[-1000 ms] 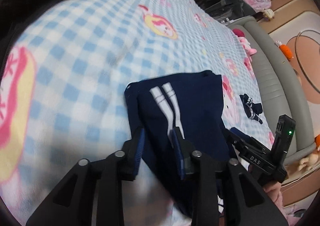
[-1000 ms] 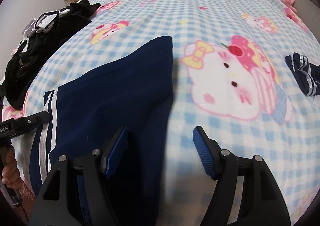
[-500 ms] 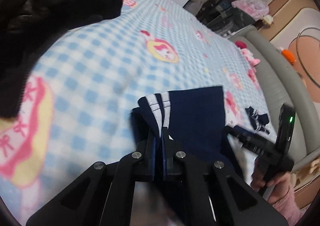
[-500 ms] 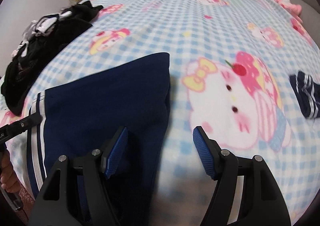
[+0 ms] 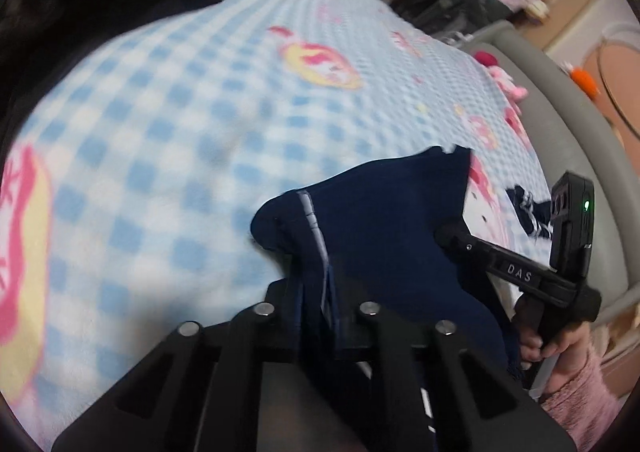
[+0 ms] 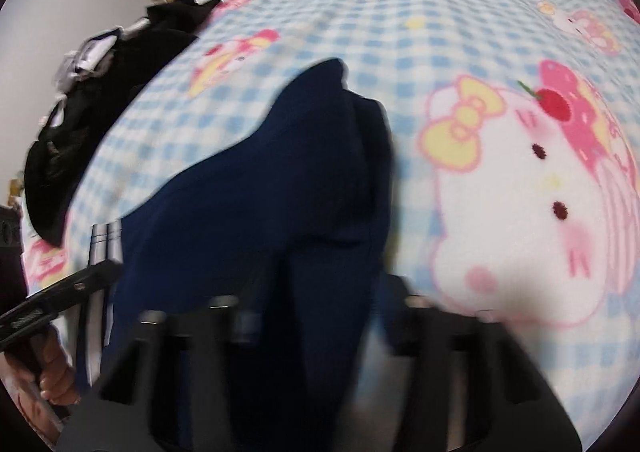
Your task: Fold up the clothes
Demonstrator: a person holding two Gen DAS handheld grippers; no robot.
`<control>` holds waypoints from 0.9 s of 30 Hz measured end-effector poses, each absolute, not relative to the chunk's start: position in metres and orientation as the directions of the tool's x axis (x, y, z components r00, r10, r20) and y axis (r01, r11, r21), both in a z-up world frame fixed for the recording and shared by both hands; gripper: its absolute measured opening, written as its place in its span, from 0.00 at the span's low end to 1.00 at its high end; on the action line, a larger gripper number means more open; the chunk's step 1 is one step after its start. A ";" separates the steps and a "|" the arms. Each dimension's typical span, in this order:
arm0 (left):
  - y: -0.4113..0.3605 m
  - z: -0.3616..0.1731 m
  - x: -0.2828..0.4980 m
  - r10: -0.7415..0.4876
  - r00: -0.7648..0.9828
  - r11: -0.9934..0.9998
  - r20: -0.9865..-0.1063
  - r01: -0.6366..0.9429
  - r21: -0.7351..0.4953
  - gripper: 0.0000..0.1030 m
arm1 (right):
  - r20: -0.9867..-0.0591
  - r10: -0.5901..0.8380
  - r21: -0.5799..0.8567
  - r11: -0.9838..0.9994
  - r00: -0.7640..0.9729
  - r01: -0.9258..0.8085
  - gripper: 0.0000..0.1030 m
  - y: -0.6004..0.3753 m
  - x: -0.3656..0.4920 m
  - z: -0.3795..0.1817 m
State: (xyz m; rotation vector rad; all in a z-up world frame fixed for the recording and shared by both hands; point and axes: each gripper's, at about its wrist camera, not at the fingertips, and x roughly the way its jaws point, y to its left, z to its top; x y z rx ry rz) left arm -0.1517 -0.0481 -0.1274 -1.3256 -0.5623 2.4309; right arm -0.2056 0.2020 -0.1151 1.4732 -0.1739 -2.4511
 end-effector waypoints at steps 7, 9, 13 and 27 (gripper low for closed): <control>-0.043 -0.075 -0.148 0.488 -0.570 -0.864 -0.661 -0.208 -0.459 0.09 | -0.761 -0.301 0.274 -0.952 -0.575 0.136 0.05 0.226 -0.164 -0.052; -0.042 -0.073 -0.162 0.471 -0.549 -0.877 -0.690 -0.210 -0.432 0.09 | -0.739 -0.291 0.274 -0.954 -0.608 0.124 0.05 0.235 -0.152 -0.035; -0.049 -0.090 -0.184 0.492 -0.473 -0.863 -0.731 -0.152 -0.482 0.09 | -0.768 -0.316 0.319 -0.943 -0.558 0.095 0.31 0.247 -0.152 -0.043; -0.062 -0.134 -0.181 0.552 -0.470 -0.811 -0.688 -0.112 -0.574 0.12 | -0.825 -0.431 0.410 -0.901 -0.366 0.138 0.16 0.220 -0.224 -0.121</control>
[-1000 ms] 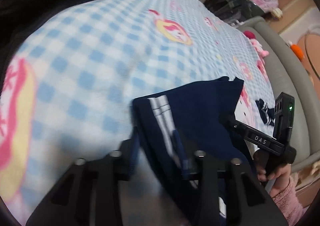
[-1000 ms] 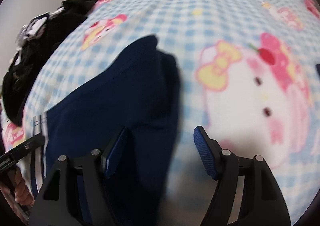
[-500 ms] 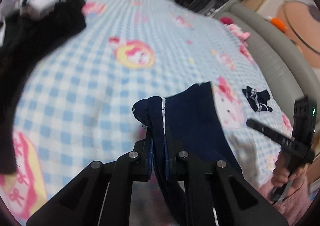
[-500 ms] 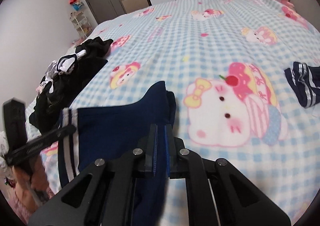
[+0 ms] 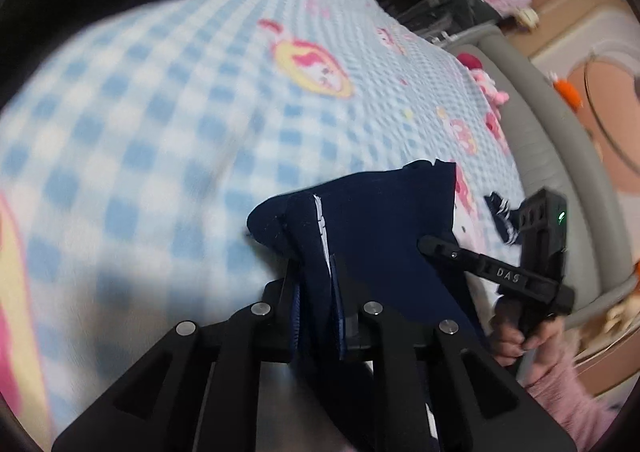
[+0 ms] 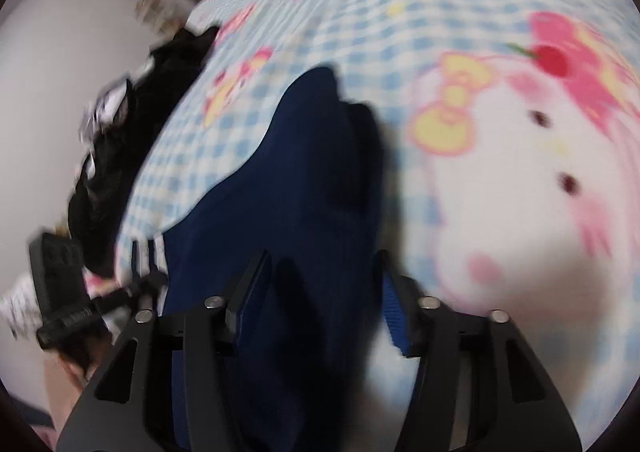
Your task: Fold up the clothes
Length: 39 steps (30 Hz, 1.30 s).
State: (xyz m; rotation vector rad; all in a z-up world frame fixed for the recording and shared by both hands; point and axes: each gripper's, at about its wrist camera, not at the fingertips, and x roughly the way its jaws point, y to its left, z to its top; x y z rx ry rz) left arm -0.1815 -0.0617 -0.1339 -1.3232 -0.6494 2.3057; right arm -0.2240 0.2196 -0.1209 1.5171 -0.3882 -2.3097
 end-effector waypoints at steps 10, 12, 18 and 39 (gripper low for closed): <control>-0.050 -0.118 -0.206 0.575 -0.472 -0.806 -0.669 -0.187 -0.561 0.30 | -0.769 -0.293 0.282 -0.953 -0.568 0.110 0.11 0.236 -0.150 -0.046; -0.048 -0.125 -0.204 0.566 -0.446 -0.813 -0.693 -0.163 -0.559 0.30 | -0.836 -0.229 0.229 -0.972 -0.499 0.062 0.29 0.247 -0.152 -0.070; -0.035 -0.097 -0.161 0.615 -0.445 -0.785 -0.651 -0.268 -0.558 0.30 | -0.840 -0.262 0.299 -0.954 -0.475 -0.002 0.33 0.263 -0.120 -0.080; -0.019 -0.105 -0.053 0.554 -0.425 -0.830 -0.716 -0.210 -0.517 0.18 | -0.844 -0.236 0.209 -0.972 -0.481 0.111 0.45 0.223 -0.028 -0.099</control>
